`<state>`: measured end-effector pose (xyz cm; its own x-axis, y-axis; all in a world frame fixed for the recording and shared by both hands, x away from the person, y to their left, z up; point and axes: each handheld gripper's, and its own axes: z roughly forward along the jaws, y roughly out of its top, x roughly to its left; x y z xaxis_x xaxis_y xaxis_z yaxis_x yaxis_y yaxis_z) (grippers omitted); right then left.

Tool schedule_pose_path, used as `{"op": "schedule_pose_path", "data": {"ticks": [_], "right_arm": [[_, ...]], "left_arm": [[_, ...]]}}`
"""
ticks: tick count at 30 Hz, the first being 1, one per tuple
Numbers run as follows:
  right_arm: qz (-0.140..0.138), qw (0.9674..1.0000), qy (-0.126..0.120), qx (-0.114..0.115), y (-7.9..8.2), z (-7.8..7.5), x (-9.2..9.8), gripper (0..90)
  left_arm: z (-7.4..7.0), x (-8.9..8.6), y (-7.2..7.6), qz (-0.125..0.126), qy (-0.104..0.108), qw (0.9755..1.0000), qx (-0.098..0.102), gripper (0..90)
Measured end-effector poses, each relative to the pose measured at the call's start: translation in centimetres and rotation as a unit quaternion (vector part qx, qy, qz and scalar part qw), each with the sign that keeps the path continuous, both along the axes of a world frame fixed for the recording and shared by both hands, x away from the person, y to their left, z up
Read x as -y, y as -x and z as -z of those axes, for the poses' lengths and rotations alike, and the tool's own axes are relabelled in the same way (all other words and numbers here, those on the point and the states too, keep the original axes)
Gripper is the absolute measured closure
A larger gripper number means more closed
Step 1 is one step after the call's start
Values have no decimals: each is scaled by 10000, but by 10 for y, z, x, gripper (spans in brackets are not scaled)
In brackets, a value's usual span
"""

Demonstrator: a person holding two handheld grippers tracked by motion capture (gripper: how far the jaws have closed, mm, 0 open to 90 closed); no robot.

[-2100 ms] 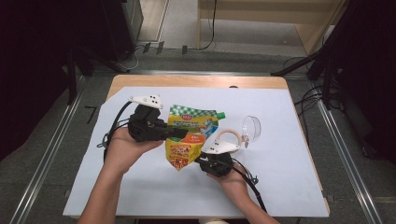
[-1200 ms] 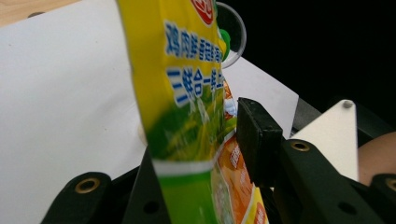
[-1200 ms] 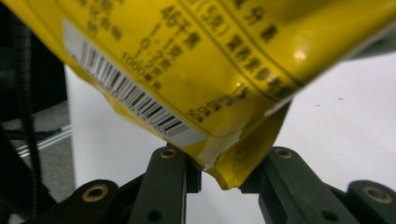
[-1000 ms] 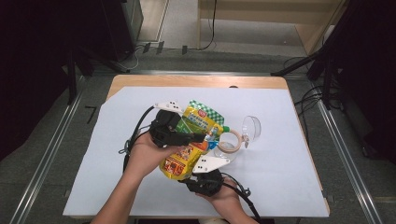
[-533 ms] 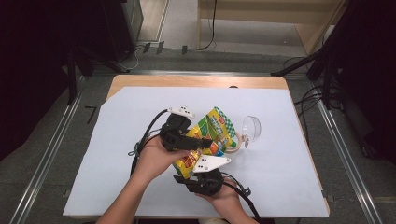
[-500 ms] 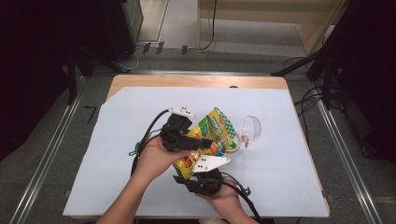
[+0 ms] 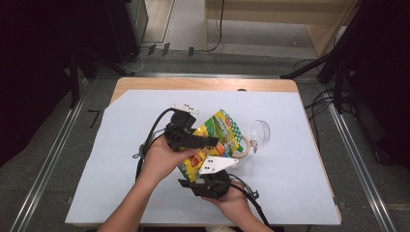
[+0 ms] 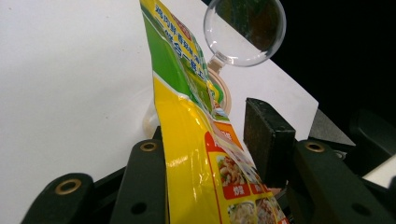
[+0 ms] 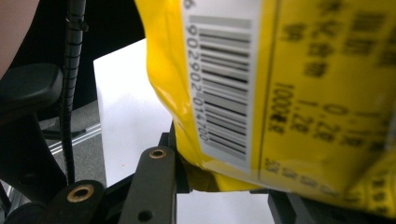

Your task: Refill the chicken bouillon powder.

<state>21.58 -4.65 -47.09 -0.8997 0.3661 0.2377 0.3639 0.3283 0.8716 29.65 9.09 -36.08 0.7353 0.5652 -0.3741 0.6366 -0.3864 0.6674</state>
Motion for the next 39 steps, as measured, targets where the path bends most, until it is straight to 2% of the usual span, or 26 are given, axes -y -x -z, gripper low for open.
{"op": "schedule_pose_path", "data": {"ticks": [7, 9, 13, 17, 19, 21, 23, 25, 28, 29, 31, 38, 39], "right_arm": [[-28, 9997, -5, -235, -14, -13, -3, 694], [-28, 9999, 42, -122, -17, -14, -3, 691], [-18, 9999, 43, -103, -18, -12, -4, 661], [-51, 10000, 44, 19, -14, -9, -5, 624], [-13, 9999, 132, 6, -13, -7, -6, 639], [20, 9999, 102, -31, -13, -6, -6, 654], [39, 9999, 84, -56, -14, -5, -5, 663], [64, 9999, -5, -123, -14, -5, -5, 669], [52, 9998, -140, -158, -15, -8, -3, 669], [49, 9996, -195, -203, -15, -10, -3, 667], [74, 9995, -182, -231, -17, -13, -2, 664], [90, 9993, -120, -356, -25, -18, 0, 657], [121, 9992, -121, -364, -27, -20, -1, 655]], "left_arm": [[-10, 2, -13, -176, -8, 9998, -117, 627], [-11, 1, -13, -176, 49, 9998, -74, 626], [-11, 1, -12, -159, 17, 9998, -106, 631], [-11, -2, -9, -168, 130, 9997, -153, 671], [-11, -1, -5, -163, 53, 9998, -71, 688], [-11, 1, -4, -162, 86, 9998, -83, 722], [-13, 3, -1, -147, 54, 9999, 23, 720], [-16, 6, 1, -117, 0, 9999, 119, 712], [-17, 10, 1, -48, -101, 9993, 364, 692], [-17, 10, -2, -44, -132, 9992, 369, 692], [-16, 10, -9, -53, -63, 9997, 221, 693], [-18, 11, -26, -82, -6, 10000, -35, 707], [-19, 10, -29, -56, 28, 9999, -126, 707]]}}
